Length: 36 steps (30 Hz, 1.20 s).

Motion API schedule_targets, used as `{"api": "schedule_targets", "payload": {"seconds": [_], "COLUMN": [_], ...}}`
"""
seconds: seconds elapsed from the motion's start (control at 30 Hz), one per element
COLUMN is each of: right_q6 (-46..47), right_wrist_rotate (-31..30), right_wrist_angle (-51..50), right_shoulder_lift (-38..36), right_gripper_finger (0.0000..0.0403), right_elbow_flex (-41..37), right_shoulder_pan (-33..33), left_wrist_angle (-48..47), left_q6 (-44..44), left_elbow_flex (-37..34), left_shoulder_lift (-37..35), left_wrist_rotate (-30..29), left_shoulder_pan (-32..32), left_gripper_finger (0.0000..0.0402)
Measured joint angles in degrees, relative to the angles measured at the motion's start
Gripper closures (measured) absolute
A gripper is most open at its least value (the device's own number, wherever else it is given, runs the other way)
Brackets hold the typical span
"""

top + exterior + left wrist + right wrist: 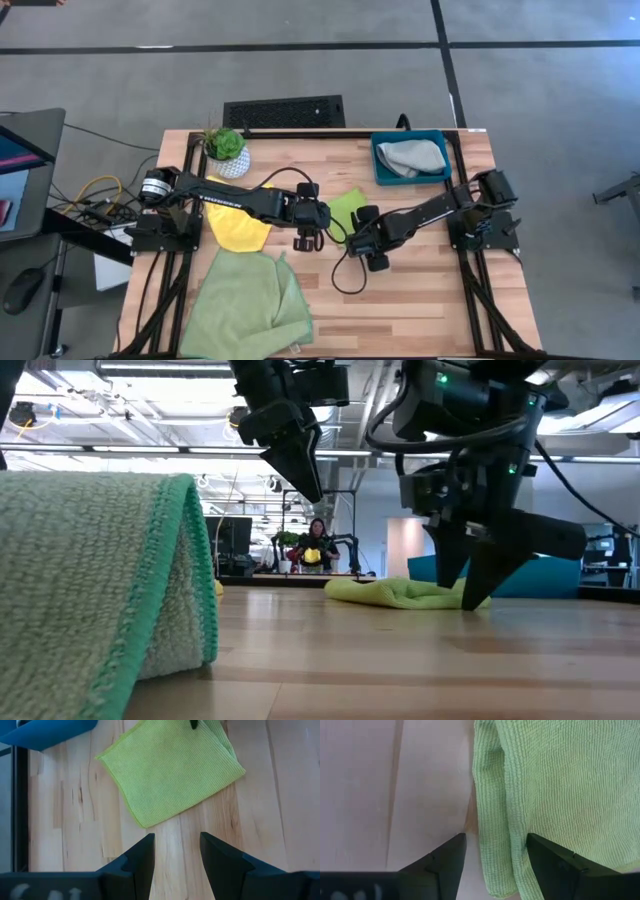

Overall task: Fold microfiber towels
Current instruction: Put the light green microfiber towel into the blue bin

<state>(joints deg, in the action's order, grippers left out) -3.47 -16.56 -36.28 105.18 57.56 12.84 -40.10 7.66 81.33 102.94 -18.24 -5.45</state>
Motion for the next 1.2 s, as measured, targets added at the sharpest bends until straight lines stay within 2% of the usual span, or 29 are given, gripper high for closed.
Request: {"api": "schedule_targets", "payload": {"seconds": [0.13, 0.23, 0.6, 0.7, 0.83, 1.2], "right_q6": [1.5, 2.8, 6.6, 8.8, 10.0, 17.0], "right_wrist_rotate": [-0.9, -0.9, -1.7, -4.7, -11.2, -12.1], "right_wrist_angle": [-0.1, -0.1, 1.7, 2.4, 1.5, -8.3], "right_shoulder_lift": [0.2, 0.3, 0.7, 1.0, 0.7, -9.3], "right_gripper_finger": [0.0174, 0.0198, 0.0349, 0.0388, 0.0391, 0.0399], "right_elbow_flex": [0.0, -0.1, -0.4, -0.5, -0.8, -0.6], "right_shoulder_pan": [0.0, -0.1, -0.5, -0.5, 0.7, 0.4], "left_wrist_angle": [0.0, 0.0, 0.0, 0.0, 0.0, -0.5], "left_q6": [0.0, 0.0, -0.4, -0.4, -0.4, -0.4], "left_elbow_flex": [0.0, 0.0, 0.0, 0.0, 0.0, 0.0], "left_shoulder_lift": [0.0, 0.0, 0.0, 0.0, 0.0, 0.0], "left_wrist_rotate": [0.0, 0.0, 0.0, 0.0, 0.0, 0.0], "left_shoulder_pan": [0.0, 0.0, 0.0, -0.1, -0.4, -1.5], "left_gripper_finger": [0.0252, 0.0252, 0.0252, 0.0252, 0.0252, 0.0252]}}
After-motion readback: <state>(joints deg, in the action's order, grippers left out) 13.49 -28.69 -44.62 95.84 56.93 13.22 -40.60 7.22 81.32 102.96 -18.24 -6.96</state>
